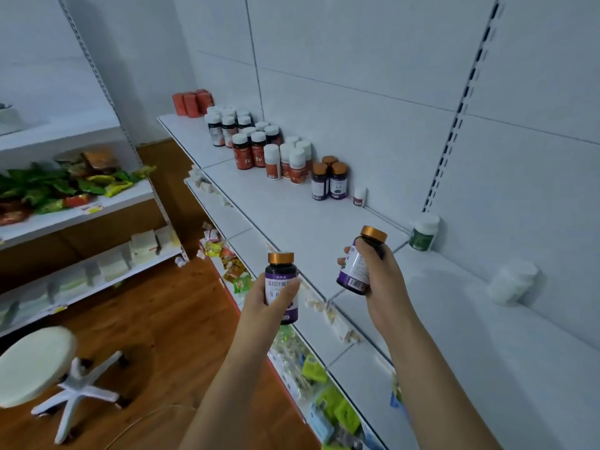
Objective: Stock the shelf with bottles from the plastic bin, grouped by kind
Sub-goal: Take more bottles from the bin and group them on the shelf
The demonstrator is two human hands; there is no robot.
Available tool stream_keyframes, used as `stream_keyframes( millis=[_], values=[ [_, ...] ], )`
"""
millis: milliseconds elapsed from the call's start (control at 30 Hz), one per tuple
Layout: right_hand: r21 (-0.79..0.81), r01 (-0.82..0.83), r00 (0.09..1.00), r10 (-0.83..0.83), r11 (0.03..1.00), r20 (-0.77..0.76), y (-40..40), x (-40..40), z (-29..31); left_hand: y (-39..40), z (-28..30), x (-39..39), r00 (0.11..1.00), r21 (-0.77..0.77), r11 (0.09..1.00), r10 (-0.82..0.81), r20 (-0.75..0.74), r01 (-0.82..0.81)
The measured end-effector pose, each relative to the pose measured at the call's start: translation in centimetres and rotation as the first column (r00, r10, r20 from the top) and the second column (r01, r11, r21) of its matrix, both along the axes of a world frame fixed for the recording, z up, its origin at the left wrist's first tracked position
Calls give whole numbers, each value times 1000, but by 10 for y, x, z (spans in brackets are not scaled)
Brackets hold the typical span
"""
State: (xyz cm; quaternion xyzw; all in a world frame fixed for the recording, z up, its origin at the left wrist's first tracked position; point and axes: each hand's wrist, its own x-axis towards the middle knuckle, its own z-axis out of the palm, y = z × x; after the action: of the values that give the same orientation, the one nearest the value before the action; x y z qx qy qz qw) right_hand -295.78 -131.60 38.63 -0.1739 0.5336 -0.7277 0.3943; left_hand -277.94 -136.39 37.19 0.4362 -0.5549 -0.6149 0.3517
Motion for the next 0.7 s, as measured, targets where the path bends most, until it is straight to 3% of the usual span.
stream_keyframes(
  millis=[300, 500, 700],
  values=[
    [165, 118, 931, -52, 979, -362, -105, -42, -19, -120, -16, -34, 993, -59, 995, -73, 94, 78],
    [137, 331, 717, -155, 934, -679, -189, -67, -23, -219, -26, -71, 960, -195, 950, -209, 183, 244],
    [128, 453, 617, -206, 882, -759, -267, -93, -34, -322, -43, -124, 888, -327, 830, -381, 257, 451]
  ],
)
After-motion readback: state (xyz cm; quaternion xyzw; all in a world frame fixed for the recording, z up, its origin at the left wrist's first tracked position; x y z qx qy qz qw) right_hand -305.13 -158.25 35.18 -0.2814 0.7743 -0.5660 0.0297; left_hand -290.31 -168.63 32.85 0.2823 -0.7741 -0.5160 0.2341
